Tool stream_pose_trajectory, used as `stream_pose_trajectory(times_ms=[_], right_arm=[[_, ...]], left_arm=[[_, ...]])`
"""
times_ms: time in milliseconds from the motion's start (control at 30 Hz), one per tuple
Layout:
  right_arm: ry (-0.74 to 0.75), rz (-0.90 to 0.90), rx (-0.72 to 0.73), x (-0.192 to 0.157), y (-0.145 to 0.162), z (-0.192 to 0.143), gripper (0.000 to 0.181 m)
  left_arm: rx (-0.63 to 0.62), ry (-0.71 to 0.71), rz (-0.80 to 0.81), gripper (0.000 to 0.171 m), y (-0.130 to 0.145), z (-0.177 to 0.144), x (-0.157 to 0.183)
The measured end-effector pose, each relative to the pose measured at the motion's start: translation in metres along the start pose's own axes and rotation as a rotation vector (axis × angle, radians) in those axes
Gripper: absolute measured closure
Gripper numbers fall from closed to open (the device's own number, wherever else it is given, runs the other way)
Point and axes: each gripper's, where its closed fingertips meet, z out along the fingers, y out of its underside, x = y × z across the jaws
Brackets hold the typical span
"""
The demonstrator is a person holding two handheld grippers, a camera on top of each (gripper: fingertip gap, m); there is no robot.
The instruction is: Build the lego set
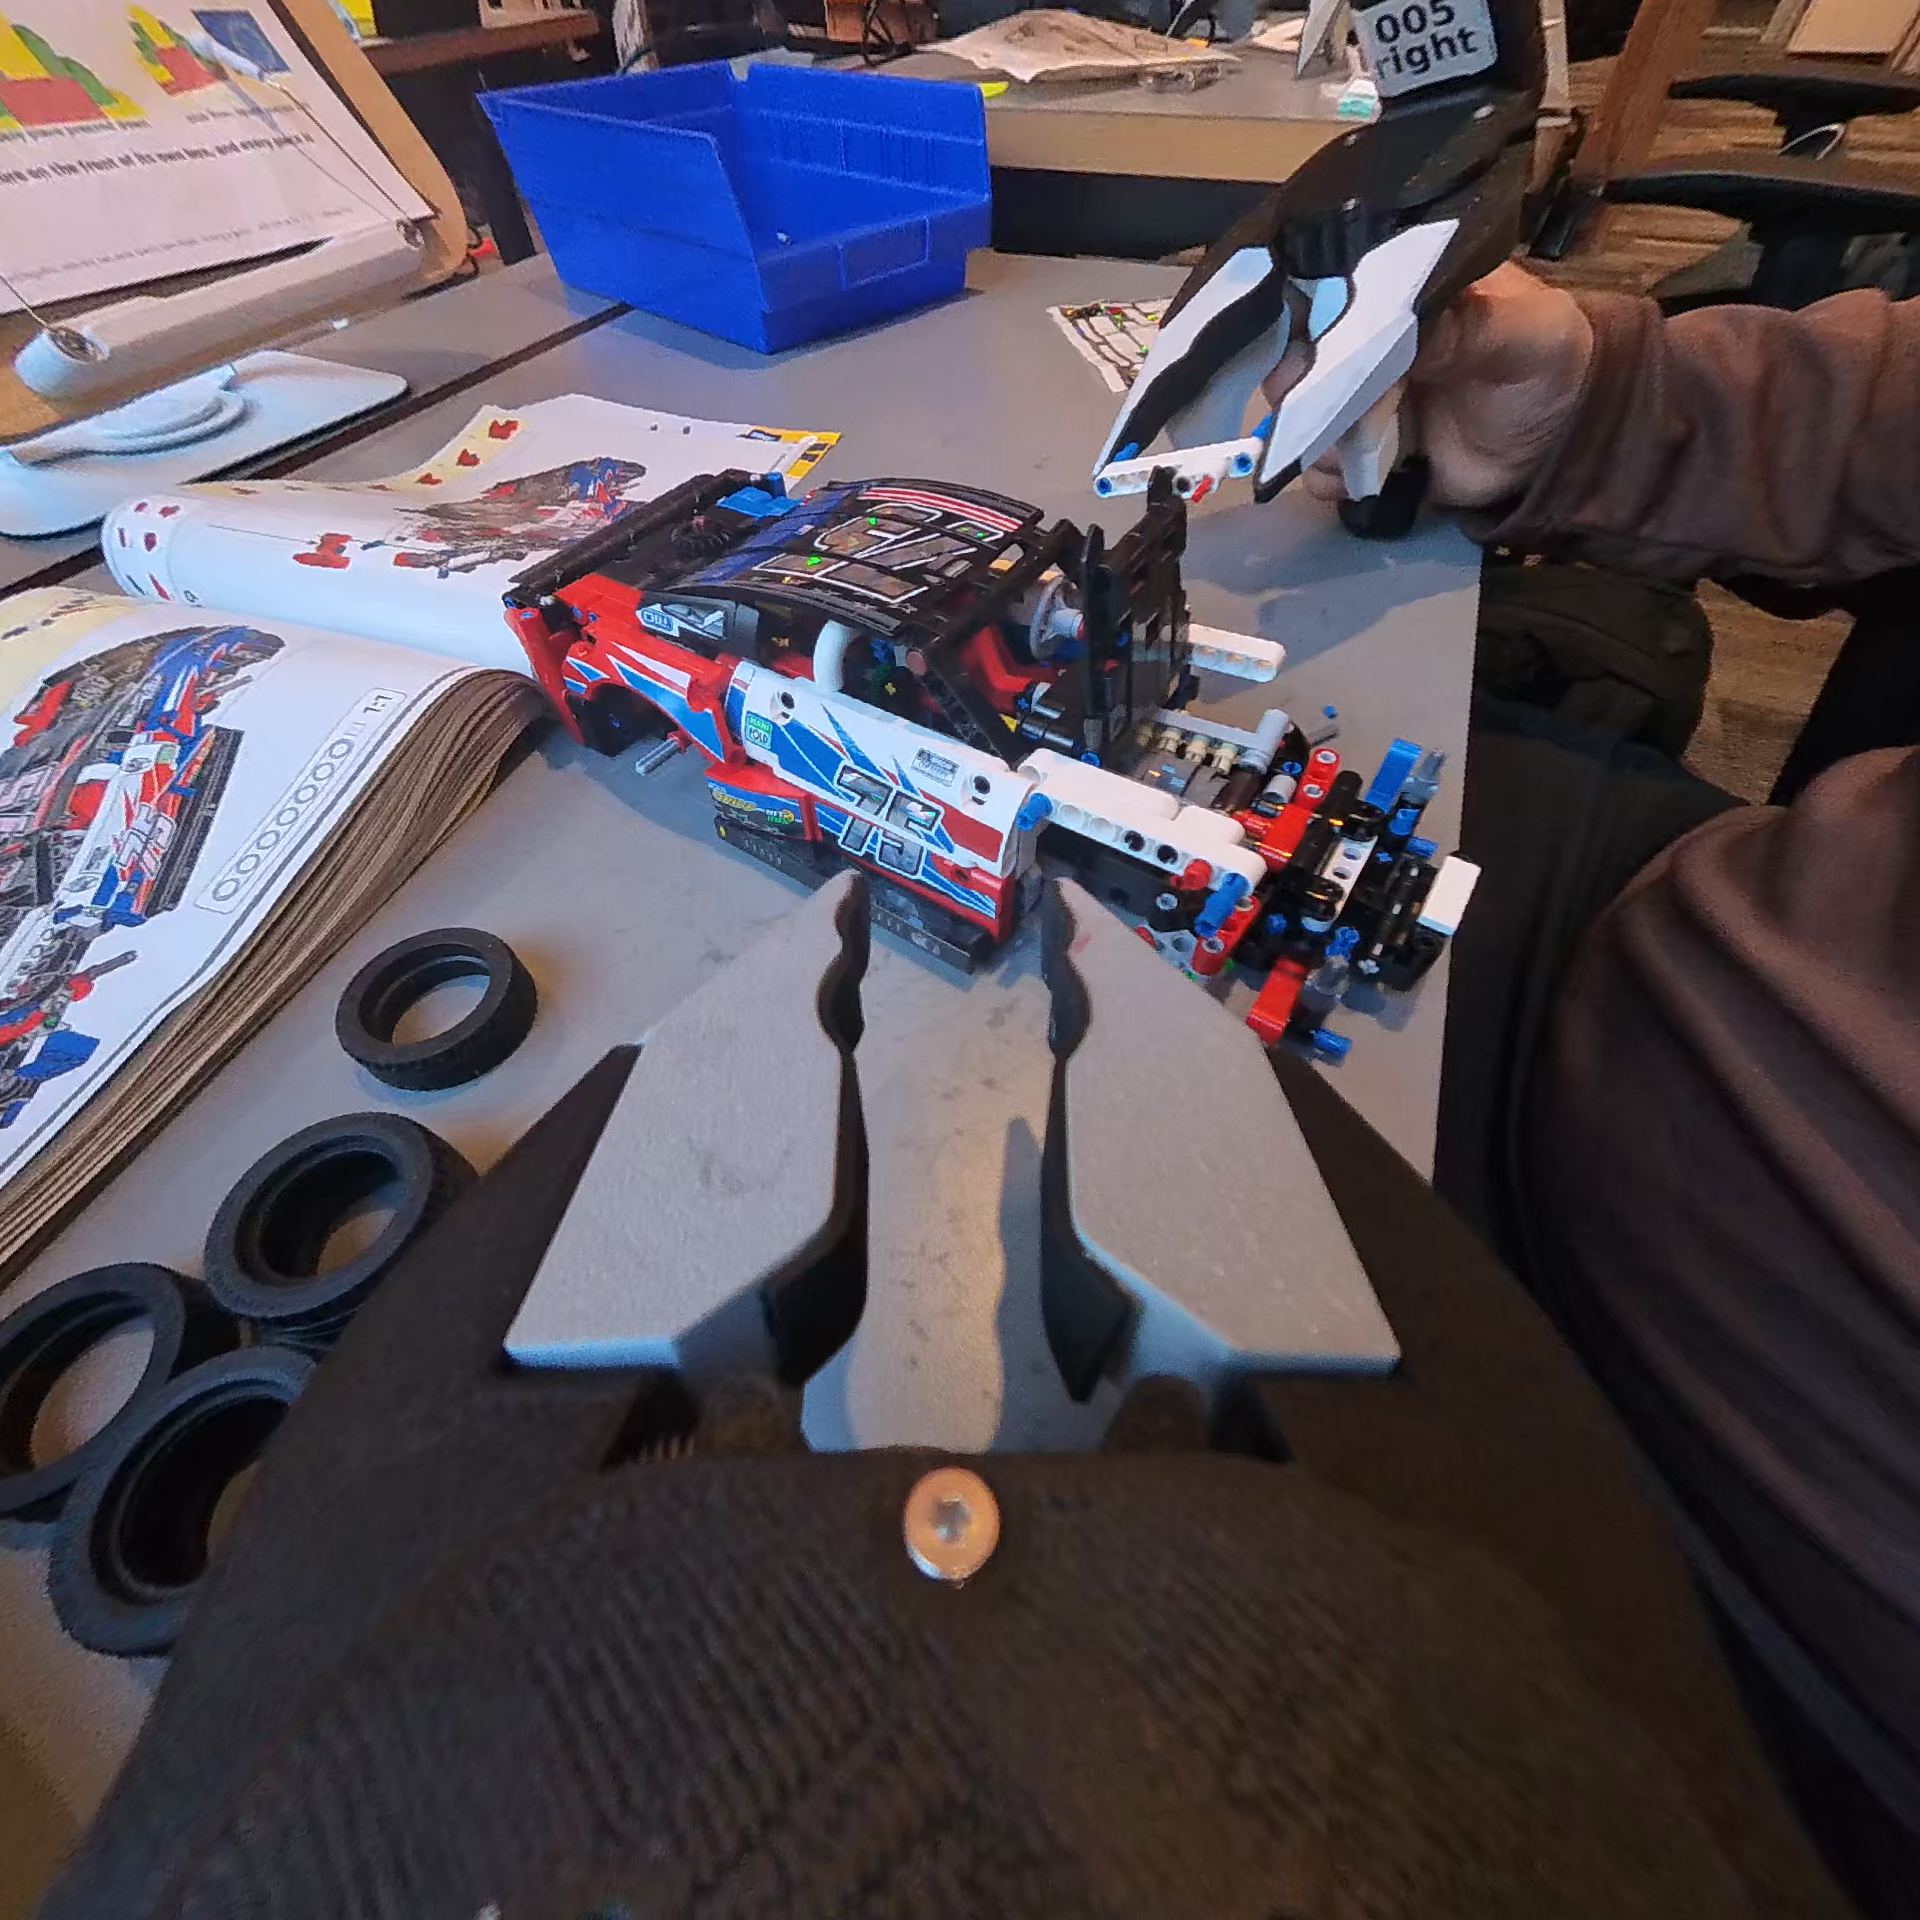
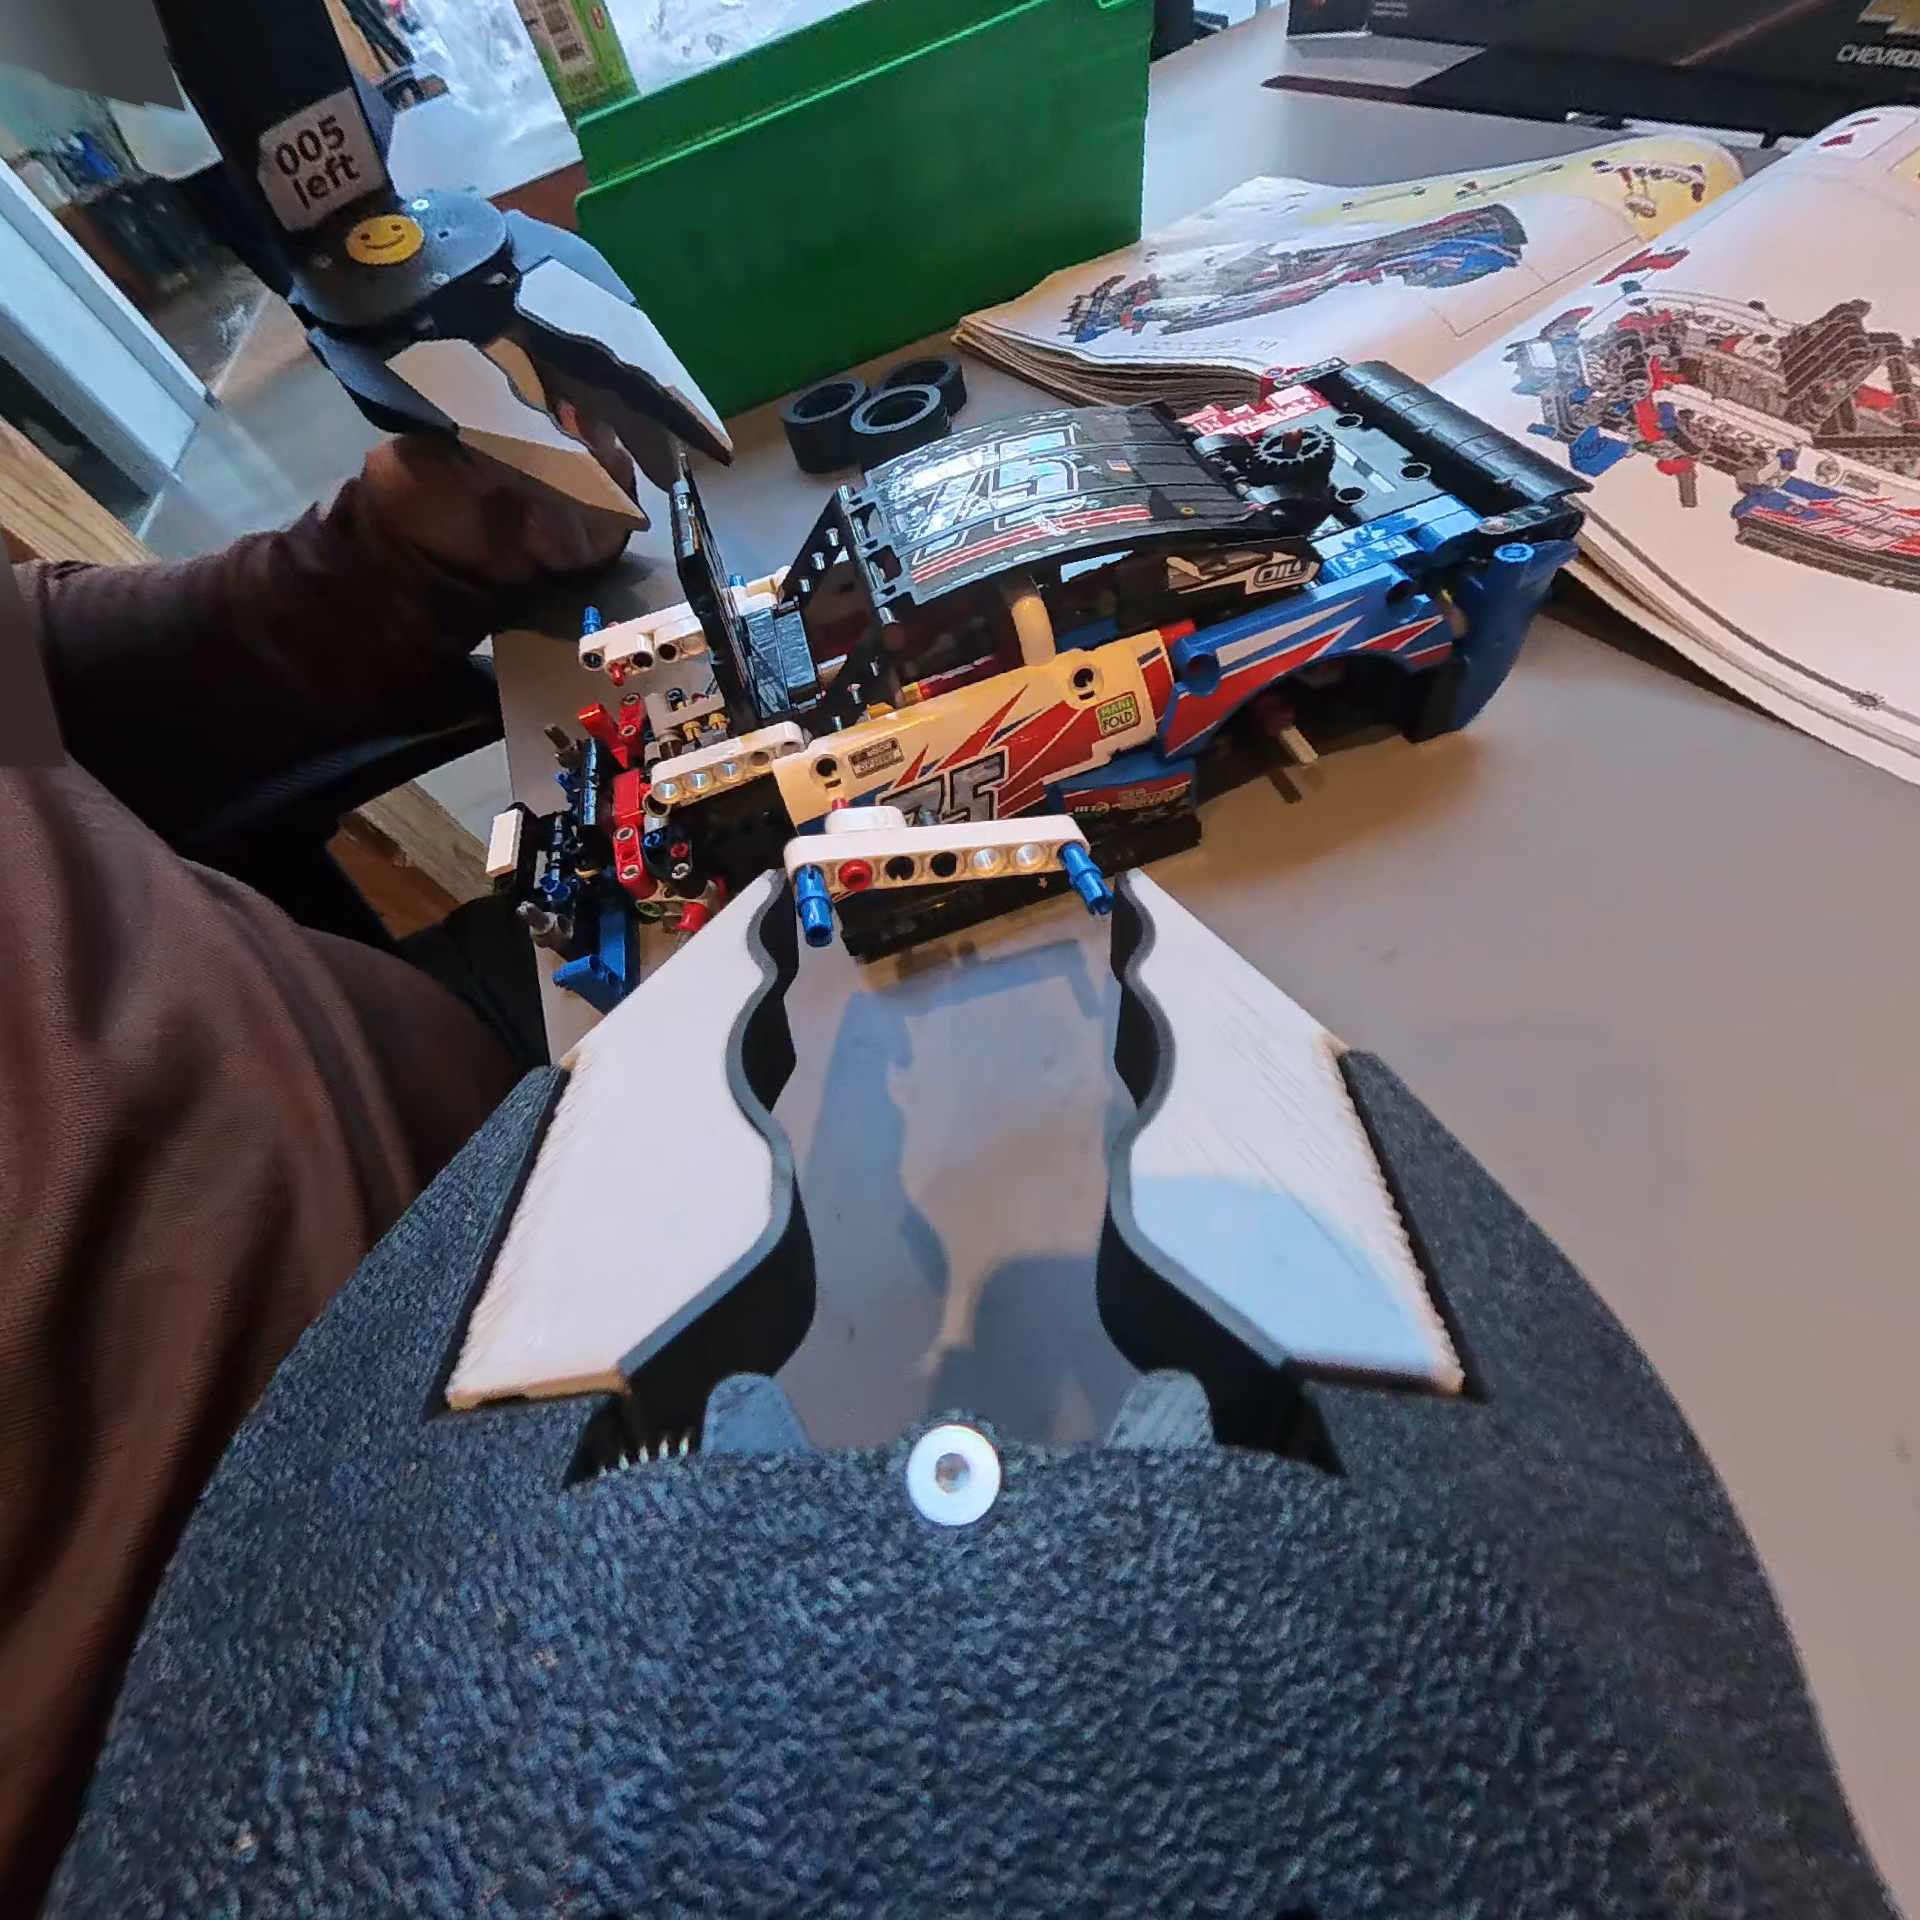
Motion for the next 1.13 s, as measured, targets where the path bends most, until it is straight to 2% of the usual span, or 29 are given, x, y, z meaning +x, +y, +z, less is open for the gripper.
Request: stream_pose_trajectory(times_ms=[500, 700, 933, 1133], right_arm=[[-0.008, -0.053, -0.028, -0.018, 0.004, 0.009, 0.121], [0.014, -0.091, -0.042, -0.028, 0.006, 0.015, 0.121], [0.026, -0.210, -0.042, -0.052, 0.007, 0.025, 0.121], [0.069, -0.295, -0.051, -0.058, 0.007, 0.033, 0.121]], left_arm=[[-0.024, -0.094, -0.002, 0.142, 0.003, 0.001, -0.018], [-0.067, -0.208, -0.020, 0.142, 0.009, 0.001, -0.045], [-0.054, -0.246, -0.042, 0.143, 0.008, -0.002, -0.052], [-0.083, -0.250, -0.014, 0.143, 0.011, 0.001, -0.051]])
